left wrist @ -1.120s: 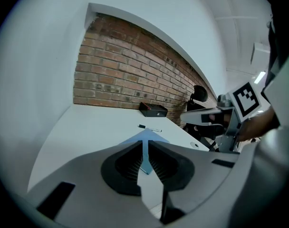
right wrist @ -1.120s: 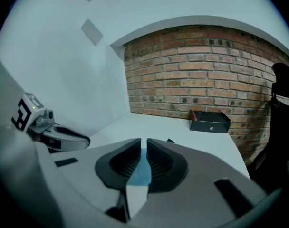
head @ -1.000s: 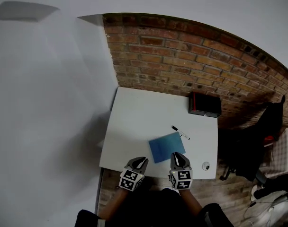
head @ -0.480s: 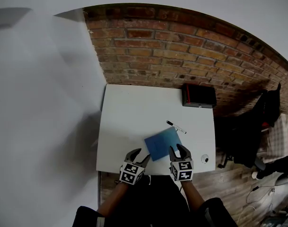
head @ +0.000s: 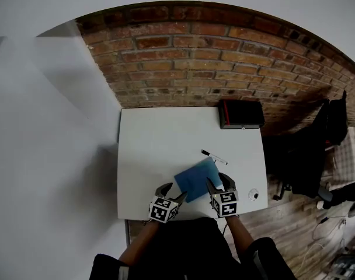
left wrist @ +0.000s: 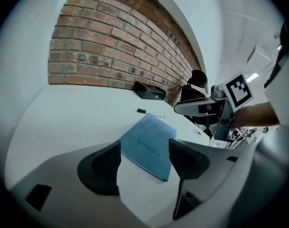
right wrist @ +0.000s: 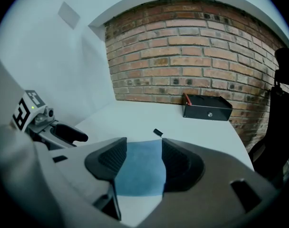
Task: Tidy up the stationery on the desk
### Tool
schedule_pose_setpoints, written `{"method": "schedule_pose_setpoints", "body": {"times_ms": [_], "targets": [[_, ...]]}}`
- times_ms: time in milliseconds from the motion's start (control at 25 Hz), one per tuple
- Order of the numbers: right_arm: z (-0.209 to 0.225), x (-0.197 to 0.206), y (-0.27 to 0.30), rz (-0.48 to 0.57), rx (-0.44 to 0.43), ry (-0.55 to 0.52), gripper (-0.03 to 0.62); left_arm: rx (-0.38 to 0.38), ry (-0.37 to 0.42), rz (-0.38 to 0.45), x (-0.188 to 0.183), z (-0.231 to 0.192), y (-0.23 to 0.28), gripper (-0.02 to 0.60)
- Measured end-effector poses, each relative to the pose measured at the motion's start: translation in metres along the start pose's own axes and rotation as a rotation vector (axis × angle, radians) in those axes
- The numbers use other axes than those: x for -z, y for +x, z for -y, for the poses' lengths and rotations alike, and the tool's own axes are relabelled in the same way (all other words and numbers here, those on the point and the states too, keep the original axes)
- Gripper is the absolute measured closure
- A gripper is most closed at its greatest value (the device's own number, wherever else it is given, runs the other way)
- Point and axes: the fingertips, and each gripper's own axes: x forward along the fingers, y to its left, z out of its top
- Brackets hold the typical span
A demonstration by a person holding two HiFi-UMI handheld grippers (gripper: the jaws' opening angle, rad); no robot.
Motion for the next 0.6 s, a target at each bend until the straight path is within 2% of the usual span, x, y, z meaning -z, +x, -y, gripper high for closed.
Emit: {"method": "schedule_pose_setpoints", "body": {"times_ms": [200, 400, 600], "targets": [[0.020, 0.012, 0.024, -0.066, -0.013, -0.007, 0.367, 0.021, -0.011, -0.091, 0.013, -0.003, 0.022, 0.276], [0.034, 0.034, 0.048, -0.196, -0.059, -0.003, 0.367, 0.078, -0.052, -0.179, 0.023, 0.005, 0.039, 0.276], [0.044, 0.055, 0.062, -0.265, -0.081, 0.027, 0.367, 0.089, -0.055, -0.225, 0.035, 0.004, 0.052, 0.276]]}}
